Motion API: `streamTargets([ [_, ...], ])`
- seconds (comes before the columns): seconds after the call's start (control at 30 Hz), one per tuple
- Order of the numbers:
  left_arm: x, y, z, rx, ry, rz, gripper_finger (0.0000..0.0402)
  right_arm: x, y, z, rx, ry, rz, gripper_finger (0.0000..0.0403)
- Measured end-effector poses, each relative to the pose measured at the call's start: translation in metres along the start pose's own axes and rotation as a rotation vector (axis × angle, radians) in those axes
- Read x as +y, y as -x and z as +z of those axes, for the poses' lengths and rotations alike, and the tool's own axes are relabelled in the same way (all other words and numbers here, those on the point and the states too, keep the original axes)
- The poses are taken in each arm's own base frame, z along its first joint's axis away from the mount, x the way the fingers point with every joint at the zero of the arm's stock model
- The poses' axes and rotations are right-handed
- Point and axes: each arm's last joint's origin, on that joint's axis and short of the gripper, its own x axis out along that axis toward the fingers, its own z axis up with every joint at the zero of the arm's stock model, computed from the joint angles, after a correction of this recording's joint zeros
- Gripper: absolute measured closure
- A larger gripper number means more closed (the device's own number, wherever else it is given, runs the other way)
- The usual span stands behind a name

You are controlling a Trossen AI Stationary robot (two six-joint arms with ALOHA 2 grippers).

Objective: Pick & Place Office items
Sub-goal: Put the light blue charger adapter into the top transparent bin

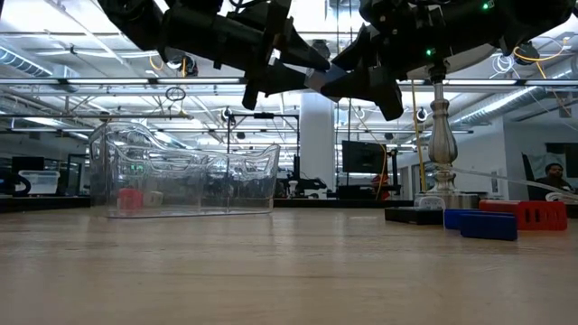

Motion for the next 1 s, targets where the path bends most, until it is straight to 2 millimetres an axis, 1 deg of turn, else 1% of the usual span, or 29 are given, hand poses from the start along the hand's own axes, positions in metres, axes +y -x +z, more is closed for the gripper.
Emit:
streamTargets([
  [0.3,0.0,0.0,0.0,0.001,-0.001,0.001,0.0247,0.0,0.0,0.0,0.0,0.0,0.0,0.019],
  [0.43,0.0,0.0,0.0,0.001,0.014,0.002,0.0266,0.0,0.0,0.0,0.0,0.004,0.001,0.0189],
  [0.53,0.0,0.0,0.0,0.001,0.029,0.003,0.028,0.0,0.0,0.0,0.0,0.0,0.001,0.0182],
  [0.7,0.0,0.0,0.0,0.001,0.018,0.008,0.0277,0.0,0.0,0.0,-0.007,-0.136,0.002,0.0161],
  [0.8,0.002,0.0,0.0,-0.004,0.005,0.037,0.0271,-0.001,0.0,0.0,-0.008,-0.154,-0.002,0.0151],
  [0.9,0.004,0.004,0.005,-0.018,-0.032,0.082,0.0276,-0.001,0.002,0.002,-0.013,-0.165,-0.003,0.0144],
  [1.0,0.006,0.014,0.019,-0.036,-0.058,0.13,0.028,-0.005,0.005,0.005,-0.014,-0.213,-0.027,0.0143],
])
